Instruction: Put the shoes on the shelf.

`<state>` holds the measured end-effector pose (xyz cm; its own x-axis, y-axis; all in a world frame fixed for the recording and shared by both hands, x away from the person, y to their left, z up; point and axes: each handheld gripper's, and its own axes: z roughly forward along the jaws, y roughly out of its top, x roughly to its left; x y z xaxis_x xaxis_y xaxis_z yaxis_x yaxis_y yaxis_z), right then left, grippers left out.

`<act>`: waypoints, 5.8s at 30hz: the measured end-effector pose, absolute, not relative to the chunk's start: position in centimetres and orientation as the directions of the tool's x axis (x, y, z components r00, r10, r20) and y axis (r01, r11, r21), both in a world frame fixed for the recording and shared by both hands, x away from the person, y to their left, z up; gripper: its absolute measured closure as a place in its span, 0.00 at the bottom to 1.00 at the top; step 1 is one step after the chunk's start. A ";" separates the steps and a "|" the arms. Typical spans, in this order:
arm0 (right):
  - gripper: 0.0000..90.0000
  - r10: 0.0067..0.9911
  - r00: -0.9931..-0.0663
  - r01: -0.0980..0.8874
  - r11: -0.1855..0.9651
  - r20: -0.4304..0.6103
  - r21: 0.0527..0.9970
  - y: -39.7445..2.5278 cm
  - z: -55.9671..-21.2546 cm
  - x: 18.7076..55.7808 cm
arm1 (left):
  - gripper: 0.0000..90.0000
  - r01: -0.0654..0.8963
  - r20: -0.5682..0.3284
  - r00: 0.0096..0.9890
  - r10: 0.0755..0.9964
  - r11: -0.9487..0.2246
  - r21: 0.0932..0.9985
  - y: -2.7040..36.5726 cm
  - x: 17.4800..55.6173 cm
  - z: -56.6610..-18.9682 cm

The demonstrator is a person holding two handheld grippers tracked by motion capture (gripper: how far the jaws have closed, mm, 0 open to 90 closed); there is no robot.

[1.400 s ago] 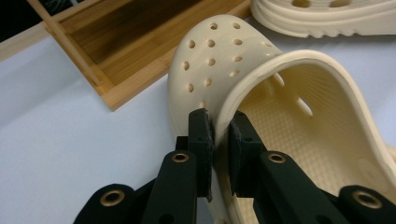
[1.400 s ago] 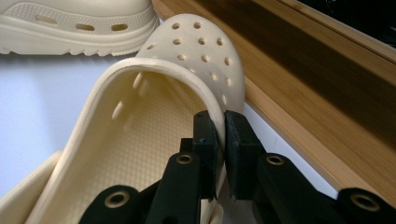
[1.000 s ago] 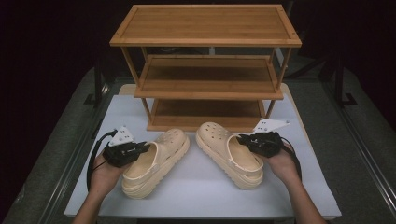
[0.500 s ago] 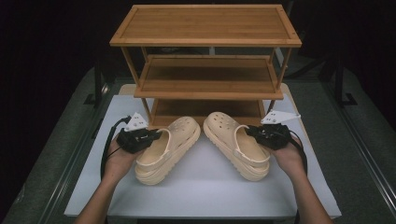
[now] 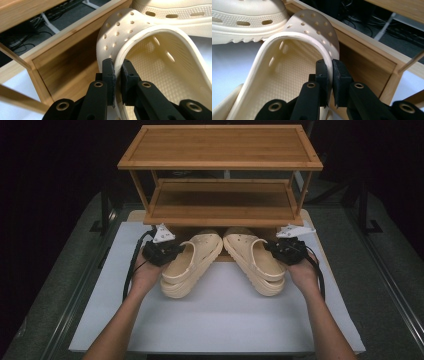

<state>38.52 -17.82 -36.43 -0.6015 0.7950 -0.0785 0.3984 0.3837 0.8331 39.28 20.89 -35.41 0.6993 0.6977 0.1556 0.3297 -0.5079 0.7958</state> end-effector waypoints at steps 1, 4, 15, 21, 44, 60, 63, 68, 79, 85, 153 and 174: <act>0.93 0.799 -0.596 0.401 0.380 -0.078 0.834 -17.7 -36.6 38.9 | 0.93 0.335 0.157 0.692 0.704 -0.506 0.795 20.7 39.6 -35.5; 0.93 0.811 -0.579 0.407 0.376 -0.084 0.833 -17.5 -37.0 39.7 | 0.93 0.338 0.178 0.673 0.718 -0.512 0.790 20.2 40.6 -35.9; 0.93 0.843 -0.532 0.428 0.353 -0.084 0.832 -17.1 -38.8 41.5 | 0.93 0.354 0.220 0.600 0.769 -0.502 0.789 18.4 43.0 -38.0; 0.93 0.846 -0.525 0.422 0.357 -0.096 0.833 -16.6 -39.3 41.9 | 0.93 0.353 0.269 0.584 0.766 -0.538 0.766 17.4 43.5 -38.4; 0.73 0.836 -0.546 0.420 0.326 -0.051 0.847 -15.5 -39.0 41.7 | 0.70 0.374 0.145 0.658 0.739 -0.487 0.789 17.7 43.2 -38.1; 0.26 0.783 -0.615 0.467 0.266 0.093 0.843 -18.8 -36.5 37.0 | 0.20 0.418 -0.014 0.765 0.644 -0.480 0.771 22.6 39.0 -36.1; 0.22 0.775 -0.626 0.466 0.277 0.092 0.840 -19.4 -36.7 35.9 | 0.15 0.406 -0.013 0.777 0.629 -0.485 0.775 23.4 37.8 -36.4; 0.15 0.760 -0.642 0.479 0.293 0.103 0.827 -20.3 -37.3 34.2 | 0.06 0.397 -0.011 0.784 0.620 -0.489 0.776 24.4 35.8 -37.8; 0.09 0.722 -0.680 0.541 0.376 0.127 0.752 -20.0 -41.9 34.3 | 0.00 0.411 -0.033 0.826 0.563 -0.561 0.719 23.1 35.7 -42.1; 0.09 0.700 -0.697 0.550 0.382 0.156 0.743 -19.5 -42.9 35.3 | 0.00 0.400 -0.030 0.834 0.551 -0.565 0.722 22.0 36.5 -43.4; 0.09 0.715 -0.695 0.515 0.419 0.079 0.748 -12.5 -43.8 43.5 | 0.03 0.438 -0.051 0.798 0.600 -0.521 0.732 15.9 45.1 -43.5; 0.09 0.713 -0.697 0.487 0.398 0.072 0.778 -15.5 -41.4 40.0 | 0.05 0.409 -0.030 0.813 0.582 -0.534 0.740 18.5 42.2 -40.9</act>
